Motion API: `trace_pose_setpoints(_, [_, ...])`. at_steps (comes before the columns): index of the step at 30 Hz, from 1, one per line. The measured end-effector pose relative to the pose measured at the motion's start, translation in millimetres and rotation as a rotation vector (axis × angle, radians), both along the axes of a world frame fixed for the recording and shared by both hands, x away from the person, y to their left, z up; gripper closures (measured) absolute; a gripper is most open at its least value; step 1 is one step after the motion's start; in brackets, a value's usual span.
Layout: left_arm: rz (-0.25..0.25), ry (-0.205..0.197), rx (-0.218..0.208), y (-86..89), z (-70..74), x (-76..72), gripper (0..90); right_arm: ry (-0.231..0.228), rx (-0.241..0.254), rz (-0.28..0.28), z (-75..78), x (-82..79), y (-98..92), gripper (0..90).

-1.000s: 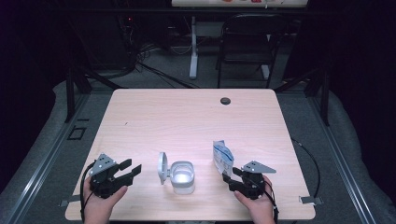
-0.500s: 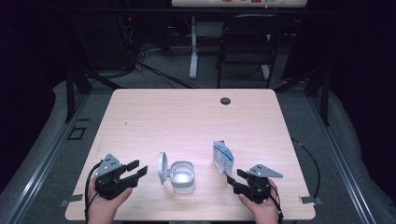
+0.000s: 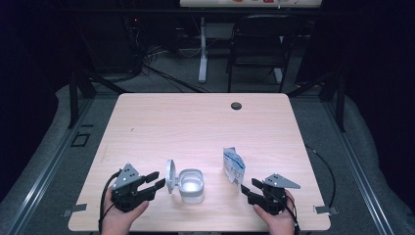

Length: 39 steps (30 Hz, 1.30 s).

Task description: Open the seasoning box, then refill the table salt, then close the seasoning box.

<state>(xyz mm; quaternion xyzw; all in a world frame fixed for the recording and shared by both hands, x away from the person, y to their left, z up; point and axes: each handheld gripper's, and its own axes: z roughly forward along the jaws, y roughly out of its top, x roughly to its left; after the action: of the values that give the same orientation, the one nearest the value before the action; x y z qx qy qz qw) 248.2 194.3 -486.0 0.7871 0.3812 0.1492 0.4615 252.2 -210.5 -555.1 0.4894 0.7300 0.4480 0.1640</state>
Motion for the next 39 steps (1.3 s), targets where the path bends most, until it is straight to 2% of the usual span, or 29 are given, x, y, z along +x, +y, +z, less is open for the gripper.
trace_pose_setpoints(9, [-0.029, -0.003, 0.01, -9.4, -0.5, -2.5, 70.4, -0.009, 0.018, -0.009, 0.1, -1.7, -1.5, 48.0])
trace_pose_setpoints(17, [-0.049, -0.009, 0.018, -16.1, -0.9, -5.3, 80.4, -0.007, 0.021, -0.007, -0.8, -2.0, -0.8, 48.0])
trace_pose_setpoints(25, [-0.094, 0.001, 0.023, -22.2, -3.7, -5.9, 89.5, -0.007, 0.026, -0.011, -0.5, -2.5, -2.0, 48.0])
trace_pose_setpoints(32, [-0.093, -0.007, 0.017, -20.7, -1.3, -7.3, 86.1, -0.012, 0.032, -0.009, 0.2, -3.5, -2.4, 48.0])
trace_pose_setpoints(36, [-0.074, -0.017, 0.014, -15.3, 0.4, -5.8, 80.6, -0.012, 0.04, -0.012, -0.3, -2.4, -1.0, 48.0])
trace_pose_setpoints(39, [-0.046, -0.023, 0.01, -10.2, 1.5, -3.7, 74.5, -0.009, 0.027, -0.004, -0.7, -1.8, 0.7, 48.1])
